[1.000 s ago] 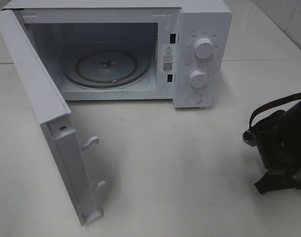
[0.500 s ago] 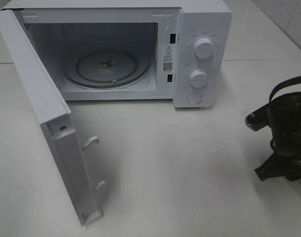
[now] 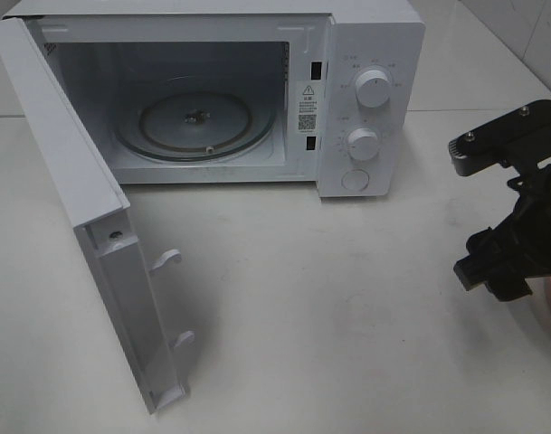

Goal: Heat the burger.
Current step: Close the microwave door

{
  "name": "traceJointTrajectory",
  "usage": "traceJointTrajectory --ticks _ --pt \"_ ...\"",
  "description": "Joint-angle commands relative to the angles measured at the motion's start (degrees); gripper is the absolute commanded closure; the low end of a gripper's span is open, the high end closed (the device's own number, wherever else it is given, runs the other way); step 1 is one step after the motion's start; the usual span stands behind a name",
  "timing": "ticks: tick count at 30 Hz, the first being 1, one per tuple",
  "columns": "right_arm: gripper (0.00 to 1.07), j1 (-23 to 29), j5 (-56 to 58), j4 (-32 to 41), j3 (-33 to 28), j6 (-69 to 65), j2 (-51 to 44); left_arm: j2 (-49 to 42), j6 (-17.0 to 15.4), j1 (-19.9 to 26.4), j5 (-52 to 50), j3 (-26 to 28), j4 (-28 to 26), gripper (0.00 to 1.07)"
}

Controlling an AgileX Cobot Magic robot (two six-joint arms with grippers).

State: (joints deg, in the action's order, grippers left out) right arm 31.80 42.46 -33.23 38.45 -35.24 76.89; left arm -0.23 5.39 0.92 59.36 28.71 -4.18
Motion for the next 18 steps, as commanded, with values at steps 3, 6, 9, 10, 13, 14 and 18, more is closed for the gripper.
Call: traceJointTrajectory --ticks 3,6,9,10,13,14,18 --pt "0.27 -0.3 5.7 9.4 3.0 11.7 -5.7 -1.3 0.1 0.1 -0.4 -0.1 -0.3 0.09" --pt "0.28 -0.3 9.6 12.4 4.4 15.4 -9.3 -1.3 0.1 0.1 -0.4 -0.1 -0.3 0.09" --pt "0.29 -0.3 12.5 14.3 4.5 18.3 -14.9 -1.3 0.1 0.1 -0.4 -0.1 -0.3 0.09" --pt "0.29 -0.3 13.3 14.3 4.5 18.6 -16.4 -1.3 0.1 0.1 -0.4 -0.1 -0.3 0.09" --pt "0.29 -0.3 15.4 14.3 4.5 18.8 -20.1 -1.3 0.1 0.1 -0.4 -0.1 -0.3 0.09" --pt "0.29 -0.3 15.4 14.3 4.5 18.8 -20.1 -1.3 0.1 0.1 -0.4 -0.1 -0.3 0.09" --pt "0.31 -0.3 18.7 14.5 4.5 18.8 -26.8 -1.3 0.1 0.1 -0.4 -0.1 -0.3 0.09"
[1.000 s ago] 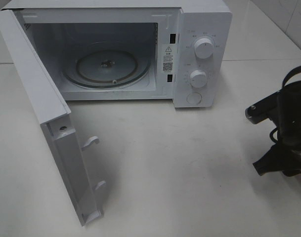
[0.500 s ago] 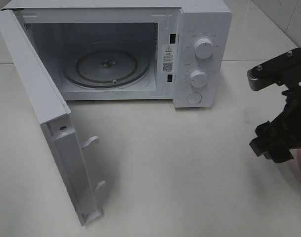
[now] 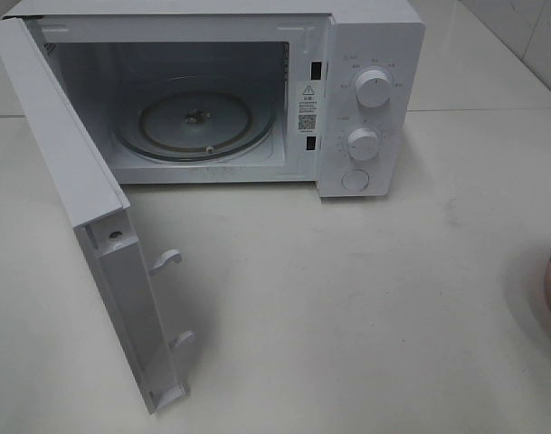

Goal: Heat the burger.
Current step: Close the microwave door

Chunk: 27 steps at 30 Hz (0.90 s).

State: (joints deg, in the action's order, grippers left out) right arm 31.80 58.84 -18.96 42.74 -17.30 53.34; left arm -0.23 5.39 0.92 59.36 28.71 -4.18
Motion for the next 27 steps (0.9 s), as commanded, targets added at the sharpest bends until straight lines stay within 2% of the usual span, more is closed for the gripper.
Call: traceJointTrajectory --ticks 1,12,20,23,24,26,27 --pt "0.31 -0.3 2.3 0.2 0.2 0.9 -3.2 -1.3 0.1 0.1 -0.4 -0.1 -0.3 0.09" --pt "0.31 -0.3 8.8 0.6 0.2 3.4 -16.2 -1.3 0.1 0.1 -0.4 -0.1 -0.3 0.09" --pt "0.31 -1.1 7.0 2.1 -6.6 4.8 -24.6 -1.3 0.1 0.1 -0.4 -0.1 -0.3 0.09" --pt "0.31 -4.2 5.1 4.2 -9.5 5.9 -27.4 -1.3 0.1 0.1 -0.4 -0.1 -0.3 0.09" --pt "0.31 -7.2 4.2 6.2 -10.8 8.1 -29.6 -1.3 0.1 0.1 -0.4 -0.1 -0.3 0.09" --pt "0.31 -8.7 3.8 7.4 -11.5 9.5 -30.8 -1.3 0.1 0.1 -0.4 -0.1 -0.3 0.09" --pt "0.31 -11.3 2.7 9.9 -12.5 11.7 -32.9 -1.3 0.1 0.1 -0.4 -0.1 -0.3 0.09"
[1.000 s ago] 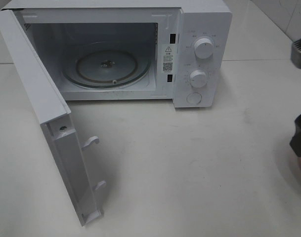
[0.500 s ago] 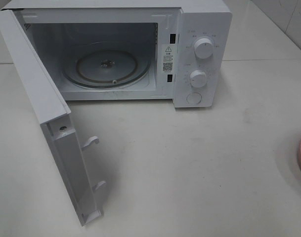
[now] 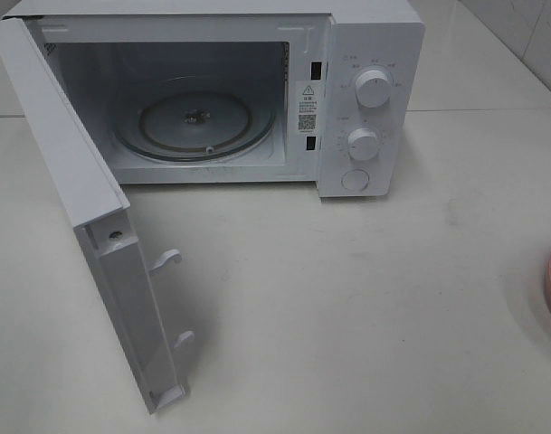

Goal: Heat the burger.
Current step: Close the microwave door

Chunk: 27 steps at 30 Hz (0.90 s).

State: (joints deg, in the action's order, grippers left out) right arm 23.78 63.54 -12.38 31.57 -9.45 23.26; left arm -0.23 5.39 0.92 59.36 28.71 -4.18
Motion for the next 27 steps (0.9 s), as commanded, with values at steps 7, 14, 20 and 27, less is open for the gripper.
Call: traceJointTrajectory --ticks 7,14,20,27 --pt "0.31 -10.8 -4.5 10.6 -2.3 12.3 -11.7 -1.3 0.1 0.1 -0.4 -0.1 -0.3 0.09" --pt "0.31 -15.2 -4.5 10.4 -2.5 12.1 -20.5 -1.3 0.1 0.1 -0.4 -0.1 -0.3 0.09" --pt "0.31 -18.4 -4.5 10.5 -2.5 12.0 -25.0 -1.4 0.2 0.1 -0.4 -0.1 -0.3 0.09" --pt "0.31 -18.4 -4.6 10.5 -2.5 12.1 -25.0 -1.3 0.2 0.1 -0.4 -0.1 -0.3 0.09"
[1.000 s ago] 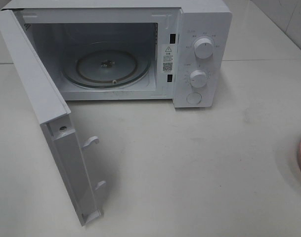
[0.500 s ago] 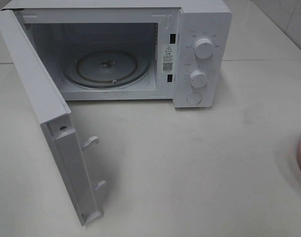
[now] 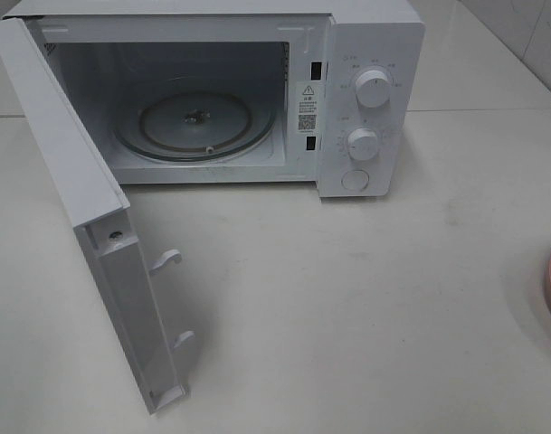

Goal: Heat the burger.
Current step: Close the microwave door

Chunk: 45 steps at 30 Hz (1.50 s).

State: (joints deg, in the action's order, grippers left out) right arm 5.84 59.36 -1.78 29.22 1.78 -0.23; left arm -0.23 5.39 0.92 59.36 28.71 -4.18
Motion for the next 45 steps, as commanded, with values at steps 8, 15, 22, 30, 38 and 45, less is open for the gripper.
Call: traceJointTrajectory --ticks 8,15,22,30,38,45 --pt "0.31 -0.5 -0.4 -0.1 -0.2 0.9 -1.5 -1.3 0.2 0.1 -0.4 -0.1 -0.3 0.09" --pt "0.31 -0.5 -0.4 -0.1 -0.2 0.9 -1.5 -1.3 0.2 0.1 -0.4 -0.1 -0.3 0.09" --pt "0.31 -0.5 -0.4 -0.1 -0.2 0.9 -1.5 -1.3 0.2 0.1 -0.4 -0.1 -0.3 0.09" --pt "0.31 -0.5 -0.4 -0.1 -0.2 0.9 -1.5 -1.3 0.2 0.1 -0.4 -0.1 -0.6 0.09" --pt "0.31 -0.5 -0.4 -0.1 -0.2 0.9 -1.5 -1.3 0.0 -0.6 -0.4 -0.1 -1.0 0.09" --pt "0.31 -0.5 -0.4 -0.1 -0.2 0.9 -1.5 1.4 -0.1 -0.6 -5.2 2.5 -0.5 0.11"
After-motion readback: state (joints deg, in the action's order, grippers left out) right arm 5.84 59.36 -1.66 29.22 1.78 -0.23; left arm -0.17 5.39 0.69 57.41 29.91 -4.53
